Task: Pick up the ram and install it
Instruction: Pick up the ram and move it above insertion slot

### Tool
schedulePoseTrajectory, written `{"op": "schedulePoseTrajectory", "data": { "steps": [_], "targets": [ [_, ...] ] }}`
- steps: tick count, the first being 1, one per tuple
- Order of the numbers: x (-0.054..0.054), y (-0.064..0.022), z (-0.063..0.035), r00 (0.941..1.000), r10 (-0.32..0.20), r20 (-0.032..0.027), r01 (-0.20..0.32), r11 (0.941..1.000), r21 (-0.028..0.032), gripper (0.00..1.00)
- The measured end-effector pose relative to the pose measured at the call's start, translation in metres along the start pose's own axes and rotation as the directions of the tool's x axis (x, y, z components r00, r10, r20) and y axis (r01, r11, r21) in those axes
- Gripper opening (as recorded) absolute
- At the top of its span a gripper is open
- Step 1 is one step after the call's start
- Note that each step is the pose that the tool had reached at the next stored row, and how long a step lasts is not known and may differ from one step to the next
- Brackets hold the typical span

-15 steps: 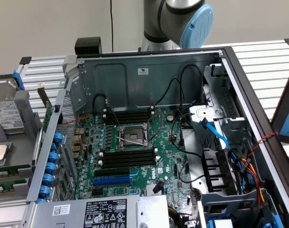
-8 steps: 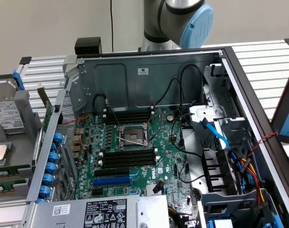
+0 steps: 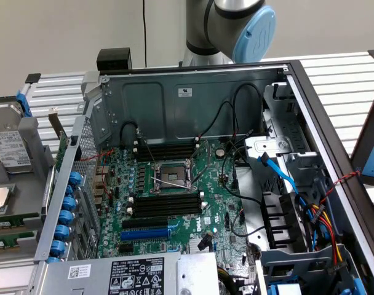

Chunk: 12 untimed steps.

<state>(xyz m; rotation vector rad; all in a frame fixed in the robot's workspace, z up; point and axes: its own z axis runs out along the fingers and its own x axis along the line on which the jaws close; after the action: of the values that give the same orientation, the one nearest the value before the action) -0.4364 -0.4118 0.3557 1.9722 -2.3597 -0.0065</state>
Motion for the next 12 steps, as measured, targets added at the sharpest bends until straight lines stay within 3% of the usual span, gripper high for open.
{"op": "schedulePoseTrajectory", "data": {
  "steps": [5, 12],
  "targets": [
    [-0.0002, 0.0, 0.0, 0.9961, -0.088, -0.0042, 0.088, 0.9961, 0.004, 0.11],
    [-0.0003, 0.0, 0.0003, 0.9953, -0.097, -0.0047, 0.097, 0.9953, 0.0044, 0.11]
  ]
}}
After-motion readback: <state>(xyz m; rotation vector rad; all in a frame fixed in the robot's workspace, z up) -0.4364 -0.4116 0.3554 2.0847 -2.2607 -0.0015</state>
